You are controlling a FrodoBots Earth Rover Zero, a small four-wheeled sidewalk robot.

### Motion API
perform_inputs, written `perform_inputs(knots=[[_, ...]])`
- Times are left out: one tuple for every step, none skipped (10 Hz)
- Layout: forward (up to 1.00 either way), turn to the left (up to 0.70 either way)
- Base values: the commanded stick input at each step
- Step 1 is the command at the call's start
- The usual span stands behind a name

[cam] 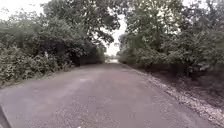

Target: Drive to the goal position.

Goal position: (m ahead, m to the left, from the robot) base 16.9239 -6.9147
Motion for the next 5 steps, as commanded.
perform_inputs(knots=[[0.06, 0.01], [0.06, 0.01], [0.06, 0.01], [0.06, 0.01], [0.06, 0.01]])
